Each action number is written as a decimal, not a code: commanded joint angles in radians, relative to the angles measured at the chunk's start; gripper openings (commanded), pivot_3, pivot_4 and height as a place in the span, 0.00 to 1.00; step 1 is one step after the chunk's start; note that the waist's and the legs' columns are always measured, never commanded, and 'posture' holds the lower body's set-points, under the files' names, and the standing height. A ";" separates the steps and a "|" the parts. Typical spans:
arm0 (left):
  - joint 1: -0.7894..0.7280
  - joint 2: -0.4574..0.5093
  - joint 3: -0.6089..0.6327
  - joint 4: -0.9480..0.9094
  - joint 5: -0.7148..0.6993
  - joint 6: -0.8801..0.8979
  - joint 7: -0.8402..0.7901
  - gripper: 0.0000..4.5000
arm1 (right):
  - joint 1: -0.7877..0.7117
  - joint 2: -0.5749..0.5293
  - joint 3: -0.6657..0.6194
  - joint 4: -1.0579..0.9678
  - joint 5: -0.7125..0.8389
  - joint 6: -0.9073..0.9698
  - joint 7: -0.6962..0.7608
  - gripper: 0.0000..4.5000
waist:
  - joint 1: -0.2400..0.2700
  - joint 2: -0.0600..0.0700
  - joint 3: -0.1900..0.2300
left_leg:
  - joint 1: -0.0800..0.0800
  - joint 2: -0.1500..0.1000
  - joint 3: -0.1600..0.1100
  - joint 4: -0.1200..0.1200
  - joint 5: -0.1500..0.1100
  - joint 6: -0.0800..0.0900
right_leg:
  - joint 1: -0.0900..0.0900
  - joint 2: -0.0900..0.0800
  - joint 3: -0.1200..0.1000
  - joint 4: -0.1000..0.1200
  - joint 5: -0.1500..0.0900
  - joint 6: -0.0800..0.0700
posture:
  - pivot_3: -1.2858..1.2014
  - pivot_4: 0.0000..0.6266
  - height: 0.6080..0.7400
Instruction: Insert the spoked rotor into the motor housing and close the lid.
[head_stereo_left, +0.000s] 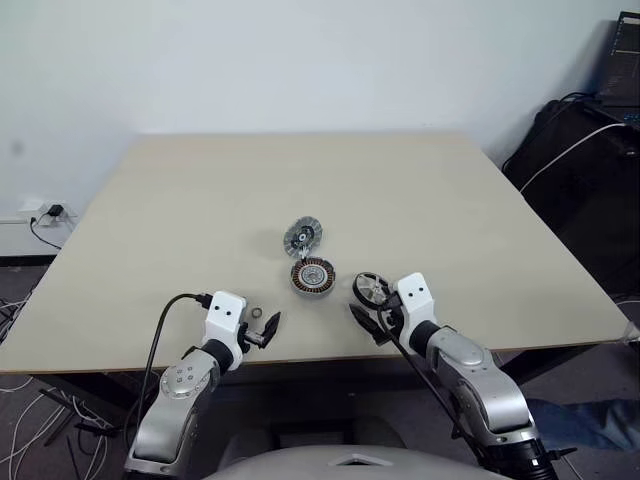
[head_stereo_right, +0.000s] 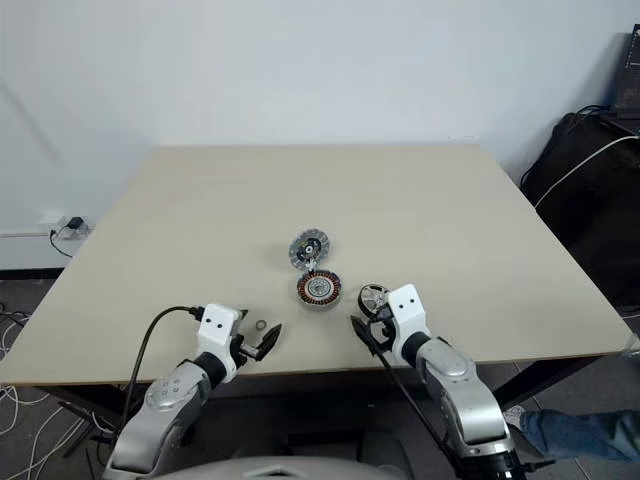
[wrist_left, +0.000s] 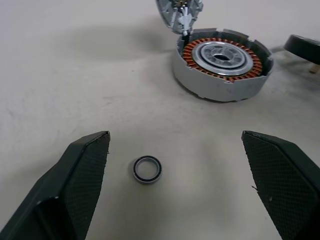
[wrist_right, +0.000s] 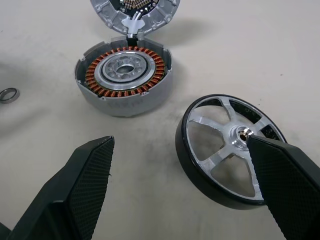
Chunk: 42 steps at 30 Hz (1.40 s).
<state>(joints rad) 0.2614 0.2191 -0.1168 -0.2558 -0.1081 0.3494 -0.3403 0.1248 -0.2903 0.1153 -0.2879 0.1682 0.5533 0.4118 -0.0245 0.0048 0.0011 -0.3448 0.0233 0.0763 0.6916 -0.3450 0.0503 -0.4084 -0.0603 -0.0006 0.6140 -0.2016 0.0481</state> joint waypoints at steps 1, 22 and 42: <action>-0.013 -0.005 0.009 -0.057 -0.016 0.012 0.007 0.99 | -0.009 -0.010 0.000 -0.044 -0.005 -0.036 0.001 1.00 | 0.000 0.000 0.000 | 0.000 0.000 0.000 0.000 0.000 0.000 | 0.000 0.000 0.000 0.000 0.000 0.000 | 0.52 0.00 1.00; -0.021 -0.001 -0.012 -0.062 0.013 0.042 0.045 0.99 | -0.010 0.003 0.003 -0.031 -0.038 -0.047 -0.038 1.00 | 0.000 0.000 0.000 | 0.000 0.000 0.000 0.000 0.000 0.000 | 0.000 0.000 0.000 0.000 0.000 0.000 | 0.52 0.00 1.00; -0.087 -0.031 -0.033 0.051 0.059 0.074 0.094 0.99 | -0.015 0.015 0.015 -0.026 -0.038 -0.029 -0.042 1.00 | 0.001 0.000 0.000 | 0.000 -0.001 0.000 0.000 0.000 0.000 | 0.000 0.000 0.000 0.000 0.000 0.000 | 0.52 0.00 1.00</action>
<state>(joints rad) 0.2025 0.1961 -0.1405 -0.2131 -0.0582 0.4227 -0.2490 0.1266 -0.2771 0.1322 -0.2871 0.1261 0.5315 0.3712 -0.0234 0.0046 0.0012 -0.3447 0.0227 0.0761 0.6916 -0.3448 0.0500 -0.4083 -0.0603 -0.0006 0.6140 -0.2016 0.0482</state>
